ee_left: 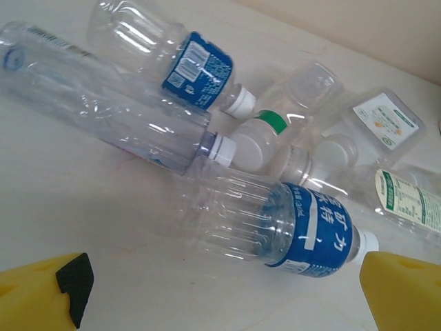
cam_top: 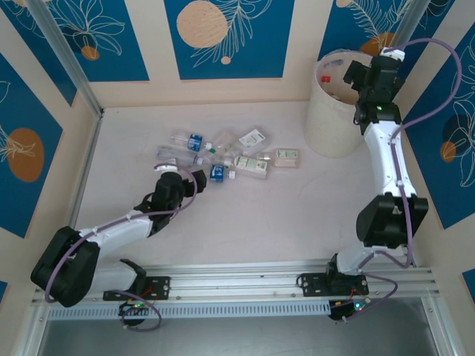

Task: Put the plastic bottles in the bin

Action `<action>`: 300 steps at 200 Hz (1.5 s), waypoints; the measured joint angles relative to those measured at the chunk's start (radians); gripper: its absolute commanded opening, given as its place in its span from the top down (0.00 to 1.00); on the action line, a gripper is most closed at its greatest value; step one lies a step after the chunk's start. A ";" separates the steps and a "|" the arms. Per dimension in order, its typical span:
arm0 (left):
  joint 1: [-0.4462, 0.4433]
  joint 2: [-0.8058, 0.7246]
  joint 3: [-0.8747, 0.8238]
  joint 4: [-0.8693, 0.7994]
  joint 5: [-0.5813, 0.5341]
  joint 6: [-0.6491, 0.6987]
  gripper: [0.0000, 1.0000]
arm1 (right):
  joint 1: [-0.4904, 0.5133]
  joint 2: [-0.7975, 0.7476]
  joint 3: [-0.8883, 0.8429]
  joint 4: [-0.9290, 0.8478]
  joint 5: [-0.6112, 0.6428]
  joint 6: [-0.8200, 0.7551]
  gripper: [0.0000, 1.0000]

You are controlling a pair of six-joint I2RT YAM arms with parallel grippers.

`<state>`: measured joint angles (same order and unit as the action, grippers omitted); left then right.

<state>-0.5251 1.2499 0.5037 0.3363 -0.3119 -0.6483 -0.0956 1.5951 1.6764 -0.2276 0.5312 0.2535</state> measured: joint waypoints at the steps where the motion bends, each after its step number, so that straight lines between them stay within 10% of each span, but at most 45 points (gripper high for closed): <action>1: 0.001 0.000 0.002 -0.002 0.001 -0.002 0.00 | 0.000 -0.003 -0.002 0.001 -0.002 0.001 0.01; 127: 0.165 0.124 0.240 -0.362 0.015 -0.369 0.00 | 0.098 -0.636 -0.756 0.209 -0.693 0.129 0.01; 300: 0.358 0.649 0.873 -0.687 -0.051 -0.668 0.24 | 0.100 -0.869 -0.906 0.100 -0.552 0.093 0.00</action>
<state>-0.1669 1.8988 1.3766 -0.3511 -0.3630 -1.3167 0.0048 0.7258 0.7704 -0.1276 -0.0212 0.3470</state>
